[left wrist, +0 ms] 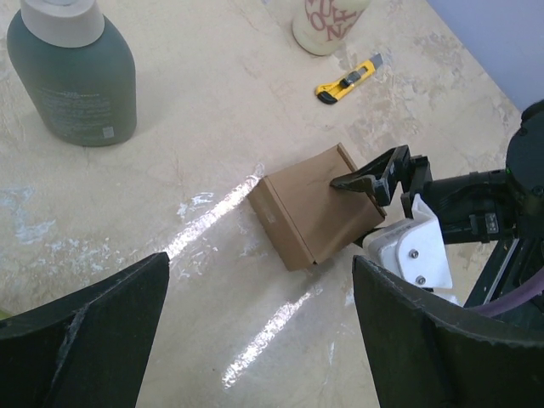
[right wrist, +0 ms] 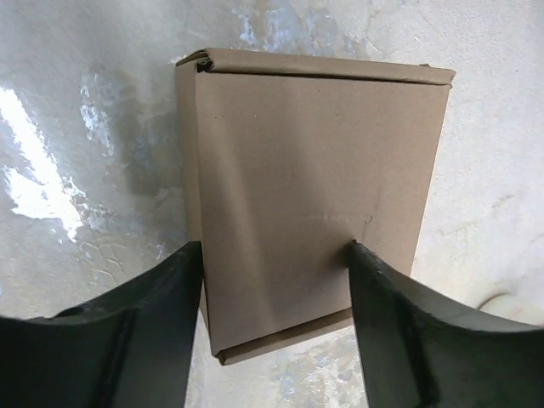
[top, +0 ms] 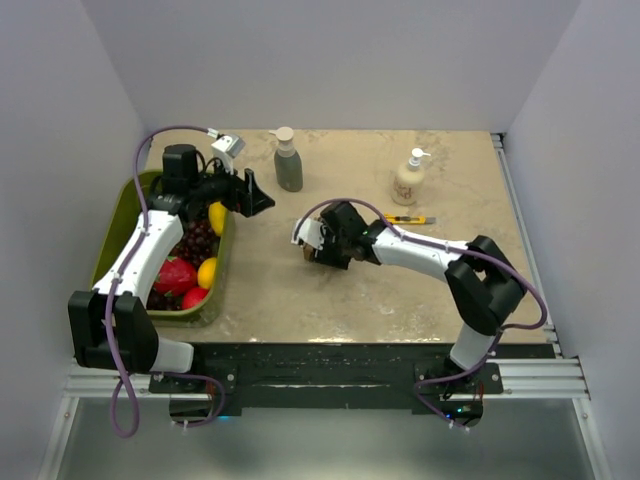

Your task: Unpack the express box

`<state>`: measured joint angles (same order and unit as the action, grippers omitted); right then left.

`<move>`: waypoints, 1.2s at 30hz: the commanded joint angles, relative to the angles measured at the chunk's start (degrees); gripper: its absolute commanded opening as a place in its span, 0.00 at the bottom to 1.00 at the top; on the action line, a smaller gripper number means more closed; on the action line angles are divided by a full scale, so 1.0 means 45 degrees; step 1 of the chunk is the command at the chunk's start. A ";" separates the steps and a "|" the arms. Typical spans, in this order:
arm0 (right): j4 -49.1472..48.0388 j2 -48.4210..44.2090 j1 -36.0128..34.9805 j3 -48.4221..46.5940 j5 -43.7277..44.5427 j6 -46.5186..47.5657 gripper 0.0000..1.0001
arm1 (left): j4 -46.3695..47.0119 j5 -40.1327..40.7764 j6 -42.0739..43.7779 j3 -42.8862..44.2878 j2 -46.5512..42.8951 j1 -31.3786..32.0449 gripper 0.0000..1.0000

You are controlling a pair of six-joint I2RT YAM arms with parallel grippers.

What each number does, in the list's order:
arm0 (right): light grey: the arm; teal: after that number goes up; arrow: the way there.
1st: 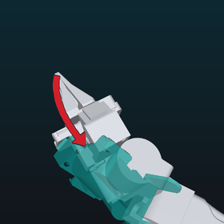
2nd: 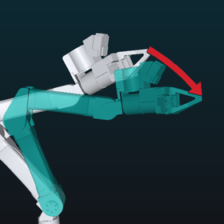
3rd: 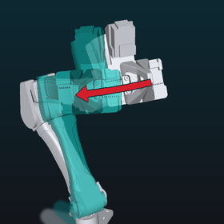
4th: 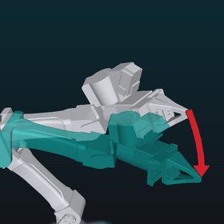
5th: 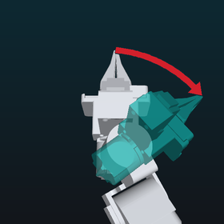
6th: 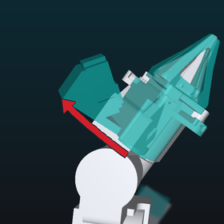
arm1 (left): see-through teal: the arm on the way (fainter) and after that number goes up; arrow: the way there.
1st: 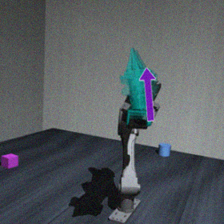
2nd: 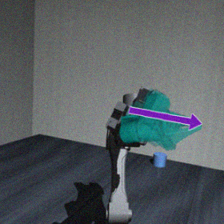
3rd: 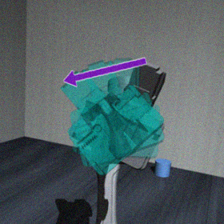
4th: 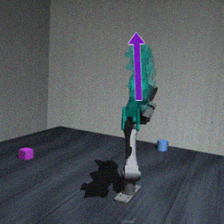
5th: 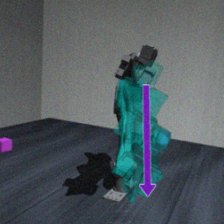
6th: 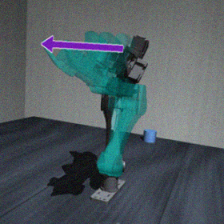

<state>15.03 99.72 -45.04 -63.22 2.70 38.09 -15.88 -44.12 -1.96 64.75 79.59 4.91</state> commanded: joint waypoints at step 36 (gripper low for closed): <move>0.0726 -0.3373 0.4891 0.0084 -0.6209 -0.1781 0.99 | -0.0592 0.2565 0.0688 0.1294 0.3660 0.3578 0.94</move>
<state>35.79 82.35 -22.35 -68.84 -39.51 32.38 -20.60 -32.56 3.40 67.40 94.37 21.23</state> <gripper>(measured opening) 0.986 0.937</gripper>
